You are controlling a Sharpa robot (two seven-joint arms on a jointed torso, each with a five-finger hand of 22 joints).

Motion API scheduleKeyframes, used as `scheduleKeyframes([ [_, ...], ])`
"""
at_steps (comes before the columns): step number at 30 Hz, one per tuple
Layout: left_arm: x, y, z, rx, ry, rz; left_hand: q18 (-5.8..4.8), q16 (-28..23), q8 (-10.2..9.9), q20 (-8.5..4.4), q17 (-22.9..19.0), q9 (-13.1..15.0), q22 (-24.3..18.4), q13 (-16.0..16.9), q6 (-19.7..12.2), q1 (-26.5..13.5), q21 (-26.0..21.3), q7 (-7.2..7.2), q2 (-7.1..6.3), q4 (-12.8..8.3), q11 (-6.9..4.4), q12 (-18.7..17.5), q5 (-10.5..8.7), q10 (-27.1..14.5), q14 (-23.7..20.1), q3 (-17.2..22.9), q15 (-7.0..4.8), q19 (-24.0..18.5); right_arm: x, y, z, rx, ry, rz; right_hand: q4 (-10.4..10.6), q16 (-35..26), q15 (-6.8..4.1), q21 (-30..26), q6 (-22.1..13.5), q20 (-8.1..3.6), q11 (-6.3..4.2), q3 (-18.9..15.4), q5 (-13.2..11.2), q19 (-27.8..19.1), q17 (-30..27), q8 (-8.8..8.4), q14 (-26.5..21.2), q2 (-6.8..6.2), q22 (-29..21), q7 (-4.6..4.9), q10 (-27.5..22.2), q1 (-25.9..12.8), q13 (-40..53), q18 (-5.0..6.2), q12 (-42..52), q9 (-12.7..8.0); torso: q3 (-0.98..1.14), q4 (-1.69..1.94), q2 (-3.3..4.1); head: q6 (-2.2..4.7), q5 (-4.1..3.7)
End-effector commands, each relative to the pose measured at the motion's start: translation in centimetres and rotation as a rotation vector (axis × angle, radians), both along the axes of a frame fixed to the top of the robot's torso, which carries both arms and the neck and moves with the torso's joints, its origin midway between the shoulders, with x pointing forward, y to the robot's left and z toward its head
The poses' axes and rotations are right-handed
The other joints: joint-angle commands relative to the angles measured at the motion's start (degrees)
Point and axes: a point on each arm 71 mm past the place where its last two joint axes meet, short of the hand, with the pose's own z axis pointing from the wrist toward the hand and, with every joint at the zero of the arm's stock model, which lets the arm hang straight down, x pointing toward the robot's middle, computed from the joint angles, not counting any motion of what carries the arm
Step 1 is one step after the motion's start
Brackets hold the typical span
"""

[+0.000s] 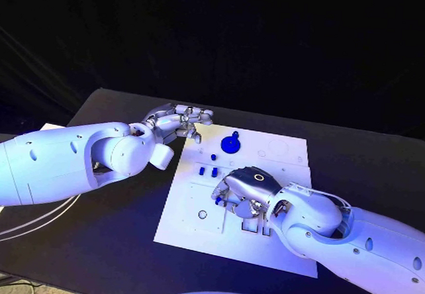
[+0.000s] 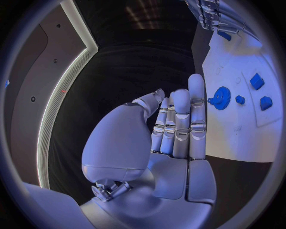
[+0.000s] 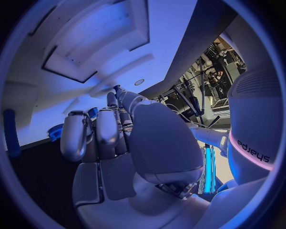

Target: Assemble the parts on the task board

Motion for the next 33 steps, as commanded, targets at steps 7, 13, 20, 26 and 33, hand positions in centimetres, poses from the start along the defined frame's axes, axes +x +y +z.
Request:
scheduleKeyframes([
  [7,-0.1,-0.2,0.1,-0.013,-0.011,-0.020,0.98,0.0,0.2,0.30,-0.1,0.0,-0.1,0.1,-0.5,-0.3,-0.4,-0.03,0.10,0.1,0.15,0.3,-0.17,-0.4,-0.4,-0.3,-0.03,-0.2,0.1,0.0,-0.7,-0.070,0.003,-0.014,0.6,-1.2,1.47,-1.1,-4.6,1.18,1.26,-1.6,0.2,-1.6,-1.7,-0.18,1.0,-2.45,-2.5,1.27,-5.4,-3.9,-0.3,0.65,0.0,-1.0,-0.01,0.00,-0.04,0.06,-0.06],
  [13,-0.1,-0.2,0.1,-0.012,-0.010,-0.021,0.98,0.0,0.2,0.30,-0.1,0.0,-0.1,0.1,-0.5,-0.3,-0.4,-0.03,0.10,0.1,0.15,0.3,-0.17,-0.4,-0.4,-0.3,-0.03,-0.2,0.3,-0.2,-0.5,-0.058,-0.022,-0.040,0.5,-1.3,1.76,-1.8,-6.6,1.64,1.74,-2.9,0.0,-2.2,-2.1,-0.16,0.9,-2.87,-3.4,1.30,-8.2,-4.3,-0.2,0.85,0.2,-1.7,0.02,-0.03,-0.01,0.16,-0.06],
  [20,-0.1,-0.2,0.1,-0.012,-0.008,-0.021,0.99,0.1,0.2,0.32,-0.1,0.0,-0.1,0.1,-0.6,-0.4,-0.4,-0.04,0.14,0.1,0.14,0.4,-0.16,-0.5,-0.5,-0.5,-0.02,-0.1,0.2,-0.5,-0.3,-0.038,-0.038,-0.044,0.4,-1.4,1.76,-1.8,-6.7,1.69,1.71,-3.1,0.1,-2.3,-2.3,-0.13,0.8,-2.72,-3.5,1.28,-8.0,-4.3,-0.1,0.87,0.4,-1.8,0.04,-0.02,-0.04,0.31,-0.25],
  [26,-0.1,-0.1,0.1,-0.011,-0.007,-0.021,0.99,0.1,0.2,0.32,-0.1,0.0,-0.1,0.1,-0.6,-0.4,-0.4,-0.04,0.14,0.1,0.14,0.4,-0.16,-0.5,-0.5,-0.5,-0.02,-0.1,-0.1,-1.5,0.3,0.002,-0.052,-0.054,0.4,-2.1,1.69,-2.1,-6.7,1.69,1.62,-3.2,0.2,-2.6,-3.1,-0.04,0.6,-2.53,-4.1,1.35,-7.6,-4.2,0.0,1.02,0.7,-1.8,0.09,-0.11,-0.02,0.66,-0.64],
  [33,-0.1,-0.2,0.1,-0.012,-0.004,-0.027,0.99,0.0,0.2,0.33,-0.3,0.0,-0.1,0.1,-0.6,-0.3,-0.5,-0.04,0.16,0.1,0.14,0.5,-0.15,-0.6,-0.5,-0.5,-0.02,-0.1,0.6,-4.6,2.5,0.042,-0.056,-0.123,0.4,-1.9,1.48,-1.9,-7.5,1.60,1.30,-3.7,0.1,-2.2,-3.0,-0.13,0.6,-2.70,-3.6,0.61,-6.9,-4.5,0.0,0.92,1.1,-2.1,0.02,-0.11,-0.07,1.34,-1.72],
])
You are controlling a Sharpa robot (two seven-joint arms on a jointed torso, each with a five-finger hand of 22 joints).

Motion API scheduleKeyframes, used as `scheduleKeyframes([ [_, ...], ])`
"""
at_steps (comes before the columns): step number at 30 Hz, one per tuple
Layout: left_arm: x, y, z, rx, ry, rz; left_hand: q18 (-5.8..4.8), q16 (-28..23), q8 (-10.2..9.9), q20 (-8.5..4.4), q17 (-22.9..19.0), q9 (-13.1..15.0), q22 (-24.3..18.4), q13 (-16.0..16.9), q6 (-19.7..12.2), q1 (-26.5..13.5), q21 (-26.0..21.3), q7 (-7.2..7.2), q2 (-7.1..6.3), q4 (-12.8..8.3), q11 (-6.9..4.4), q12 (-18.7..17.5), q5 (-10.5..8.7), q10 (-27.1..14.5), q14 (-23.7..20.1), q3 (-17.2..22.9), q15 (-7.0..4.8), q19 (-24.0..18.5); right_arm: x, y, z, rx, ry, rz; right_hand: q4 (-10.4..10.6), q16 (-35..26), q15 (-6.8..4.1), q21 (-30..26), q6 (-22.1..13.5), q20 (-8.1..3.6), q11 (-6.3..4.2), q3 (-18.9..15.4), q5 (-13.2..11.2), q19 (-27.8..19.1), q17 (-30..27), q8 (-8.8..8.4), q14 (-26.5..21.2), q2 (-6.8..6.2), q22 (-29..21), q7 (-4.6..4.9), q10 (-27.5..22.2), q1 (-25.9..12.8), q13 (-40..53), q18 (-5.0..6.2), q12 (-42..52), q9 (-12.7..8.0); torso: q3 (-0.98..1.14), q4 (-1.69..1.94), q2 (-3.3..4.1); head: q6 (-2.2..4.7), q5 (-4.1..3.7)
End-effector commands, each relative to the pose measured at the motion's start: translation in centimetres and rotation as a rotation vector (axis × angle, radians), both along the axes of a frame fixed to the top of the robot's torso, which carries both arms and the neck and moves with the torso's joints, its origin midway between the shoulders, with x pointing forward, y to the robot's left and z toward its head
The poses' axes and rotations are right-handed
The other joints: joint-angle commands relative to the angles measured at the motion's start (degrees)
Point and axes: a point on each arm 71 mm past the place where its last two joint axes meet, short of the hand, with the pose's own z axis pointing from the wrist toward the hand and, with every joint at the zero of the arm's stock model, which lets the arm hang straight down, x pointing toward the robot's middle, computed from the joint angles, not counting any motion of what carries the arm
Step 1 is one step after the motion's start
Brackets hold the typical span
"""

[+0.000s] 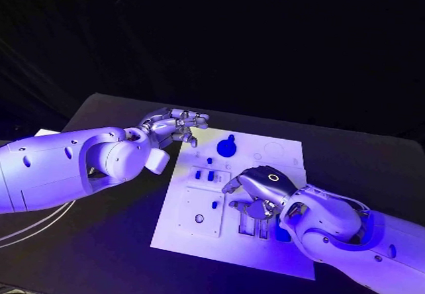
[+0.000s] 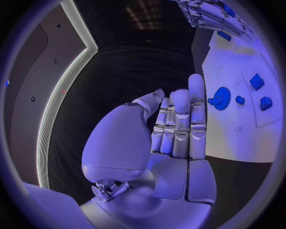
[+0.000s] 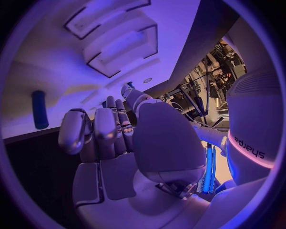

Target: Assemble the parts on the task board

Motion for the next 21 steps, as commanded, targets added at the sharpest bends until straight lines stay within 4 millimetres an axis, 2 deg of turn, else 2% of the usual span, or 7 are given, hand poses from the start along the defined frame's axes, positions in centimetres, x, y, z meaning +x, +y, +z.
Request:
scheduleKeyframes([
  [1,-0.1,-0.3,0.1,-0.012,-0.006,-0.027,0.99,0.0,0.2,0.33,-0.1,0.0,-0.1,0.1,-0.4,-0.3,-0.2,0.15,0.16,-0.1,-0.06,0.2,-0.15,-0.4,-0.5,-0.3,-0.03,-0.1,0.6,-1.7,1.3,0.038,-0.007,-0.057,0.0,-0.1,0.03,0.0,-0.5,-0.19,-0.29,-0.5,0.1,0.0,0.0,-0.24,0.5,0.01,0.2,-0.19,0.3,-0.7,0.0,0.92,0.2,-0.1,-0.05,-0.06,-0.03,0.61,-0.67],
  [9,-0.2,-0.4,0.1,-0.011,-0.008,-0.034,0.99,0.0,0.2,0.33,-0.1,0.0,-0.1,0.1,-0.4,-0.3,-0.2,0.15,0.16,-0.1,-0.06,0.2,-0.15,-0.4,-0.5,-0.3,-0.03,-0.1,1.4,-5.2,2.8,-0.017,-0.020,-0.129,0.0,-0.1,-0.45,0.0,-0.8,-0.53,-0.68,-1.1,0.1,0.1,-0.1,-0.19,0.6,-0.31,0.3,-0.56,-0.3,-0.8,-0.1,0.91,0.0,-0.3,0.03,-0.16,-0.03,1.11,-1.19],
  [11,-0.2,-0.4,0.1,-0.011,-0.009,-0.034,0.99,0.0,0.2,0.33,-0.1,0.0,-0.1,0.1,-0.4,-0.3,-0.2,0.15,0.16,-0.1,-0.06,0.2,-0.15,-0.4,-0.5,-0.3,-0.03,-0.1,1.4,-6.0,2.9,-0.042,-0.022,-0.142,0.0,-0.1,-0.57,0.1,-0.8,-0.62,-0.76,-1.3,0.1,0.2,-0.1,-0.18,0.6,-0.40,0.4,-0.66,-0.4,-0.9,-0.1,0.89,0.0,-0.3,0.01,-0.05,0.03,1.18,-1.35],
  [21,-0.2,-0.4,0.0,-0.010,-0.008,-0.035,0.99,0.0,0.2,0.33,-0.1,0.0,-0.1,0.1,-0.4,-0.3,-0.2,0.15,0.16,-0.1,-0.06,0.2,-0.15,-0.4,-0.5,-0.3,-0.03,-0.1,1.7,-7.1,2.7,-0.108,-0.032,-0.163,0.0,-0.2,-0.89,0.1,-0.9,-0.92,-0.98,-1.7,0.0,0.2,-0.3,-0.16,0.6,-0.59,0.5,-0.86,-0.5,-1.0,-0.1,0.87,-0.1,-0.4,-0.03,0.04,0.03,1.31,-1.64],
])
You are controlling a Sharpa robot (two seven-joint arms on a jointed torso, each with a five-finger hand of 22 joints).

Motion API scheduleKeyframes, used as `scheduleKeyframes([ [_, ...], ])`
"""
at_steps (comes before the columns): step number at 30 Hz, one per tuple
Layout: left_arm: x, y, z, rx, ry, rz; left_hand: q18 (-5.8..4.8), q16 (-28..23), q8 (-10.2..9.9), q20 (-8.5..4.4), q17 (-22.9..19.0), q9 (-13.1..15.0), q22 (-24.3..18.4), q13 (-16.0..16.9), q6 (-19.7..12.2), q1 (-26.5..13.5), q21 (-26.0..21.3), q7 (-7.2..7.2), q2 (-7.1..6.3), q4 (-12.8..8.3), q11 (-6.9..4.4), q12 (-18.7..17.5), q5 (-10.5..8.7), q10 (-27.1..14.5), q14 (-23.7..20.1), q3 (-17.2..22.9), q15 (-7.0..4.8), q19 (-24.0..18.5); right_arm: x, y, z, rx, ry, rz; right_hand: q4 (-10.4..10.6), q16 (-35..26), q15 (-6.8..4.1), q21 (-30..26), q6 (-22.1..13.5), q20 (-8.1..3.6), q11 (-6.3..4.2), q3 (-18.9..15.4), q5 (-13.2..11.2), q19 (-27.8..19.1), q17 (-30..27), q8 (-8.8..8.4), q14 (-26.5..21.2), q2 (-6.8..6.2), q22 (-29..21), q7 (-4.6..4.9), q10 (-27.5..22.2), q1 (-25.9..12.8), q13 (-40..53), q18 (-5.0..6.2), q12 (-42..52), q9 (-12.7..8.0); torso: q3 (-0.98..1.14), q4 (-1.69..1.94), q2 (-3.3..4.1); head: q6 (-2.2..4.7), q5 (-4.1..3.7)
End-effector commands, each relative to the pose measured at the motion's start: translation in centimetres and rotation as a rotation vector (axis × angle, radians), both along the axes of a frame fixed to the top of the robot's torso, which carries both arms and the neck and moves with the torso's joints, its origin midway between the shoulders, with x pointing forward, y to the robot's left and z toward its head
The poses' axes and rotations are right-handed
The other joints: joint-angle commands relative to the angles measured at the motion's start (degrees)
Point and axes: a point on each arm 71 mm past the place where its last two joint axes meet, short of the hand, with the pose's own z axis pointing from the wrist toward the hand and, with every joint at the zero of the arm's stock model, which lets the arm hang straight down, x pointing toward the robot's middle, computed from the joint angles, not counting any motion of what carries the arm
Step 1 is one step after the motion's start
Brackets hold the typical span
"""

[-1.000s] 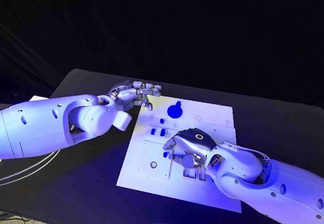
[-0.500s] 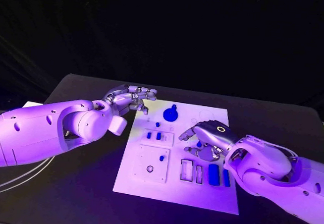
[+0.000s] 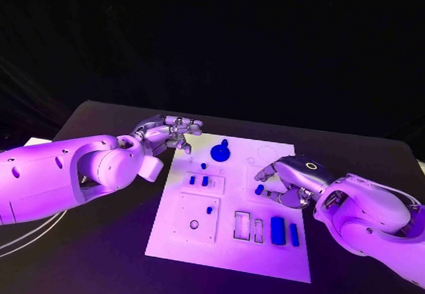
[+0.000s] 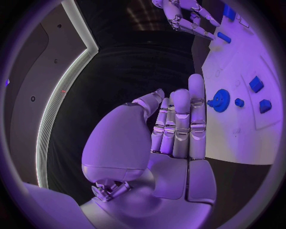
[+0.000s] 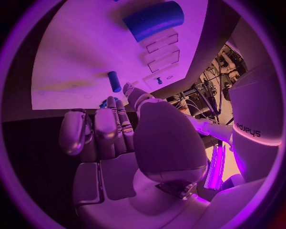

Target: Assemble the parts on the task board

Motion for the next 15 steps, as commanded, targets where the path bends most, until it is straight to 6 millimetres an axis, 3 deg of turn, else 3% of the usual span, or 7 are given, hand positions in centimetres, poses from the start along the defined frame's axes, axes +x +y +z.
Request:
scheduleKeyframes([
  [1,-0.10,-0.26,0.10,-0.009,-0.010,-0.024,0.99,0.0,0.2,0.32,-0.1,0.0,-0.1,0.0,-0.4,-0.3,-0.2,0.15,0.16,-0.1,-0.05,0.2,-0.15,-0.4,-0.5,-0.3,-0.03,-0.1,0.09,0.10,-0.27,-0.052,0.005,-0.002,0.1,-0.2,-0.47,0.1,-0.3,-0.32,-0.38,-0.3,0.0,0.0,-0.1,-0.14,0.6,-0.09,0.0,-0.27,0.1,-0.5,-0.1,0.87,0.0,-0.1,-0.04,0.11,0.04,0.11,-0.13],
  [15,-0.16,-0.16,0.09,-0.008,-0.008,-0.023,0.99,0.0,0.2,0.32,-0.1,0.0,-0.1,0.0,-0.4,-0.3,-0.2,0.15,0.16,-0.1,-0.05,0.2,-0.15,-0.4,-0.5,-0.3,-0.03,-0.1,0.95,0.43,-1.06,-0.096,0.025,-0.014,0.2,-0.2,-0.69,0.2,1.4,-0.69,-0.67,0.3,-0.2,0.4,-0.2,0.35,0.8,1.40,0.3,-0.65,1.6,0.3,0.0,0.75,0.7,0.1,-0.05,0.05,0.07,-0.05,-0.04],
])
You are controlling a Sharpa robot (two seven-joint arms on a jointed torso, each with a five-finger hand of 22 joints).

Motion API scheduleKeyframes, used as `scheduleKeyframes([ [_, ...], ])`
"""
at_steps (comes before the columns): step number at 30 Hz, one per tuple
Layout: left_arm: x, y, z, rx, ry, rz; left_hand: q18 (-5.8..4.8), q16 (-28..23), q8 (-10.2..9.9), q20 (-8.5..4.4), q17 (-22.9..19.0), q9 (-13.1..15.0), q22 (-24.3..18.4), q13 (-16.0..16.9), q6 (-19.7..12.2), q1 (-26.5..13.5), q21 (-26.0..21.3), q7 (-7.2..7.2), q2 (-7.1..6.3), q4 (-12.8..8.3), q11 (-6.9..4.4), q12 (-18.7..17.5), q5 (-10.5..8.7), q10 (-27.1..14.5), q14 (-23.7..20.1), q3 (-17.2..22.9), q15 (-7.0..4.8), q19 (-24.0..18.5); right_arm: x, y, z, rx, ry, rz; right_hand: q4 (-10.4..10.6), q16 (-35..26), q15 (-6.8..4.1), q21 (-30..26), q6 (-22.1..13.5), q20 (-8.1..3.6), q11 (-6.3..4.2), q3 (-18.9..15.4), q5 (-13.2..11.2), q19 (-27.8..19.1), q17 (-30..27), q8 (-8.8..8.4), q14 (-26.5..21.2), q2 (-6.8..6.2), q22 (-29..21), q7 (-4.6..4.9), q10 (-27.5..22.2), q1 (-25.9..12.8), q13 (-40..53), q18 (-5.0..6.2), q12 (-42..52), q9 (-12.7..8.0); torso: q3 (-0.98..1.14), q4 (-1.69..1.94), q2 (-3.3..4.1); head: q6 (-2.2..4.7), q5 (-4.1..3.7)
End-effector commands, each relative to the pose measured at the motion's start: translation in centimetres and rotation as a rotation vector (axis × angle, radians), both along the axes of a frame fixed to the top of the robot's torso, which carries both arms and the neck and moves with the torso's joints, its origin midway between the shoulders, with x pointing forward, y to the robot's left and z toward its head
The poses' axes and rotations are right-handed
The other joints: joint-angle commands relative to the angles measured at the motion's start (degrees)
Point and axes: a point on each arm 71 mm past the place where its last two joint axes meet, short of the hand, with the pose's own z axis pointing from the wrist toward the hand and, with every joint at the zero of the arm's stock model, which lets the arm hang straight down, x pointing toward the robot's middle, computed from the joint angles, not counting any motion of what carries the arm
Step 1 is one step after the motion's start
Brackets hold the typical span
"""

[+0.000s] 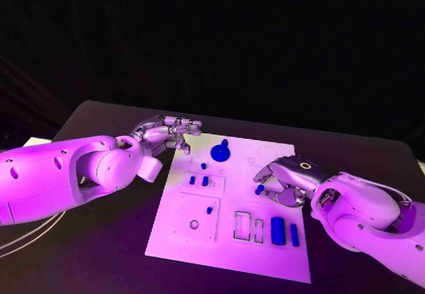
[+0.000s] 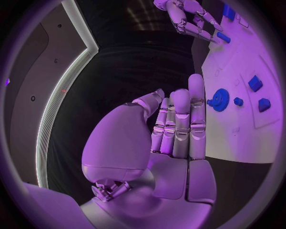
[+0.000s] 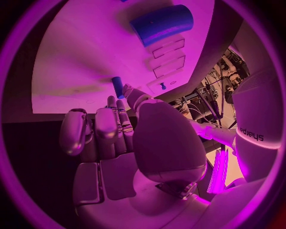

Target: Assemble the parts on the task board

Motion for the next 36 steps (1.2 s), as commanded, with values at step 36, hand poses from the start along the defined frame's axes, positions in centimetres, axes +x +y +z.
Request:
scheduleKeyframes([
  [36,-0.11,-0.16,0.08,-0.005,-0.005,-0.024,1.02,0.0,0.3,0.34,-0.2,0.0,-0.1,0.1,-0.5,-0.2,-0.4,0.15,0.26,-0.2,-0.06,0.4,-0.15,-0.6,-0.6,-0.4,-0.03,-0.1,0.08,0.69,0.24,0.047,-0.043,-0.019,0.1,2.8,-1.02,2.1,6.7,-0.93,-1.05,3.5,-1.6,2.2,3.0,1.84,1.8,4.73,3.4,-0.16,7.6,1.9,0.3,0.09,1.3,1.7,0.07,-0.04,-0.05,-0.51,0.17],
])
